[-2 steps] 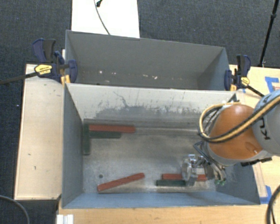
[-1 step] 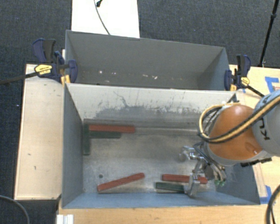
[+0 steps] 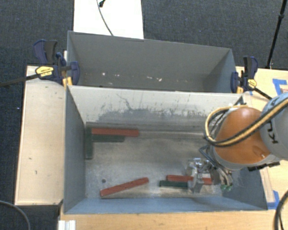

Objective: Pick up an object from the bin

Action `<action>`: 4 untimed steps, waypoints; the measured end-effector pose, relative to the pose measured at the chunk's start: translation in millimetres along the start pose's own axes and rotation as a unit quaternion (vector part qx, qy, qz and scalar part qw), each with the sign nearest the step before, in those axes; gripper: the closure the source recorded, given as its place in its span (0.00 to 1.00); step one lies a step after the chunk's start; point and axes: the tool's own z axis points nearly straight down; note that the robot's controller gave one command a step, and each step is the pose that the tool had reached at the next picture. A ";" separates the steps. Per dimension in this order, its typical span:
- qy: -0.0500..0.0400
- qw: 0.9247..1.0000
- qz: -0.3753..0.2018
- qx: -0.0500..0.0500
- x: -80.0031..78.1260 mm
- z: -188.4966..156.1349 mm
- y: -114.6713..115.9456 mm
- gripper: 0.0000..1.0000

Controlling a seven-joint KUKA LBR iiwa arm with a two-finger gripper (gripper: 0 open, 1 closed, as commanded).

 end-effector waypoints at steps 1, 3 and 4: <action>-0.002 0.999 -0.051 0.001 5.1 -15.8 -11.4 1.00; -0.007 0.997 -0.079 0.001 8.2 0.8 17.8 0.00; 0.000 0.997 -0.078 0.000 12.1 2.6 17.1 1.00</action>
Offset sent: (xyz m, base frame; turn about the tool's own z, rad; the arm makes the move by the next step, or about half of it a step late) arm -0.0061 -0.0110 0.0152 -0.1035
